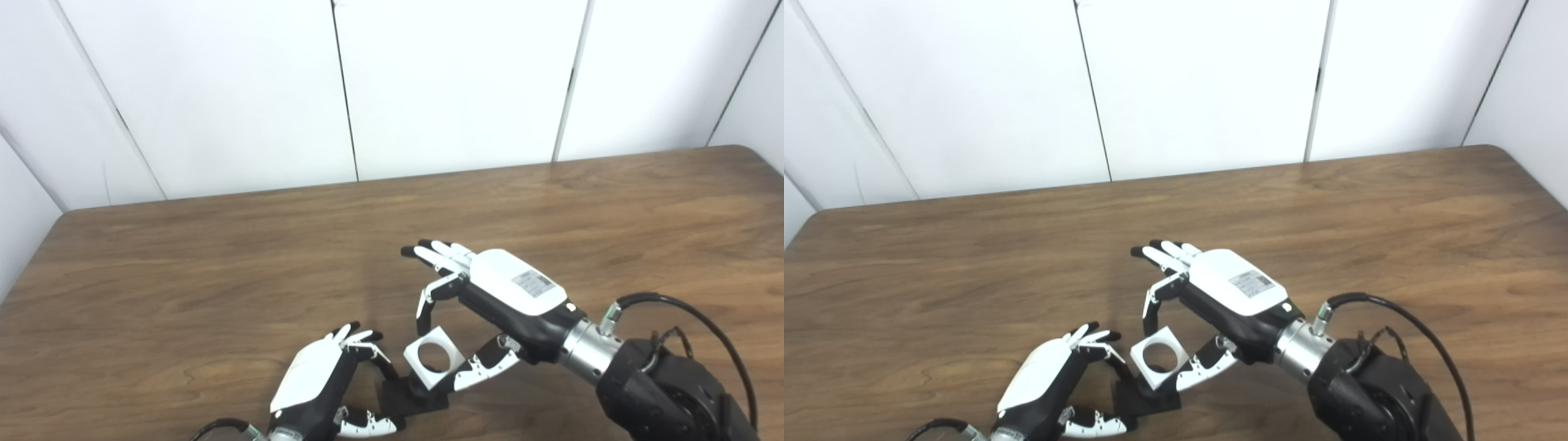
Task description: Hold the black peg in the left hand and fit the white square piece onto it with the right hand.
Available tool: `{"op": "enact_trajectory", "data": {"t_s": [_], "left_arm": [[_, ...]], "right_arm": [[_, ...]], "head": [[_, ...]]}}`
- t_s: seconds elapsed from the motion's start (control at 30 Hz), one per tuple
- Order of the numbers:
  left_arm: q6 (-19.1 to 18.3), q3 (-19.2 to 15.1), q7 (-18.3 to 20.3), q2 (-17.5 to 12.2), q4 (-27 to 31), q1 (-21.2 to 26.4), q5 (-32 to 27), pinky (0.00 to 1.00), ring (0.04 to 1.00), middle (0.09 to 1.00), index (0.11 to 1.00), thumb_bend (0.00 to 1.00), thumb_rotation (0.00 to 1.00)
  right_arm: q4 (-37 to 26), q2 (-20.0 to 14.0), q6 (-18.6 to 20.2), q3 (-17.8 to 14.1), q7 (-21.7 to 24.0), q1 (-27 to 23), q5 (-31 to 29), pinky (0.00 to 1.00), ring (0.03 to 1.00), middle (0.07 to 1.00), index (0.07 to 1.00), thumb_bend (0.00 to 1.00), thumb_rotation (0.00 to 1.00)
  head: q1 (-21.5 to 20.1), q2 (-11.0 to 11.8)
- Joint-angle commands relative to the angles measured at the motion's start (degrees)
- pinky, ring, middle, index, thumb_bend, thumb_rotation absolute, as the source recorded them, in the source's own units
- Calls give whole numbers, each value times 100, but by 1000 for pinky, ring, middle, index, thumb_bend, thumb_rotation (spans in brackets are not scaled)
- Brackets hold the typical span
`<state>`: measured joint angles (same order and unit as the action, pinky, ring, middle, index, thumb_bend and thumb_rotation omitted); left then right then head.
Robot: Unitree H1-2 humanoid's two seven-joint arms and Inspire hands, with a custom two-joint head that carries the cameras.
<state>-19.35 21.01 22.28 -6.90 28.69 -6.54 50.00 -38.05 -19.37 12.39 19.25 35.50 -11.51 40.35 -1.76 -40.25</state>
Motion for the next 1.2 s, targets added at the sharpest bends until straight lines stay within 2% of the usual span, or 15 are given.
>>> {"op": "enact_trajectory", "data": {"t_s": [0.0, 0.23, 0.4, 0.63, 1.17], "left_arm": [[20, -12, -43, 20, 43, 130, 109, 1000, 987, 885, 495, 498, 61], [22, -13, -28, 23, 48, 133, 124, 1000, 991, 888, 494, 497, 62], [11, -8, -29, 71, 65, 110, 114, 1000, 989, 889, 494, 498, 61], [-38, -10, 11, 124, 62, 138, 150, 1000, 990, 892, 494, 498, 61], [-67, -6, 102, 140, 147, 206, 267, 1000, 978, 881, 494, 498, 64]], "right_arm": [[-26, 33, -204, -18, -98, -81, -10, 1000, 1000, 973, 495, 519, 159], [-77, -21, -353, 183, 62, -99, 383, 1000, 1000, 975, 494, 521, 155], [-128, -6, -477, 202, 134, -117, 600, 1000, 1000, 975, 493, 523, 152], [-52, 49, -621, 187, 105, -46, 633, 1000, 1000, 979, 494, 522, 154], [-120, 163, -636, 234, 249, -83, 678, 1000, 1000, 971, 494, 522, 151]], "head": [[-6, -16], [-27, -2], [-2, -34], [10, -128], [110, -422]]}}
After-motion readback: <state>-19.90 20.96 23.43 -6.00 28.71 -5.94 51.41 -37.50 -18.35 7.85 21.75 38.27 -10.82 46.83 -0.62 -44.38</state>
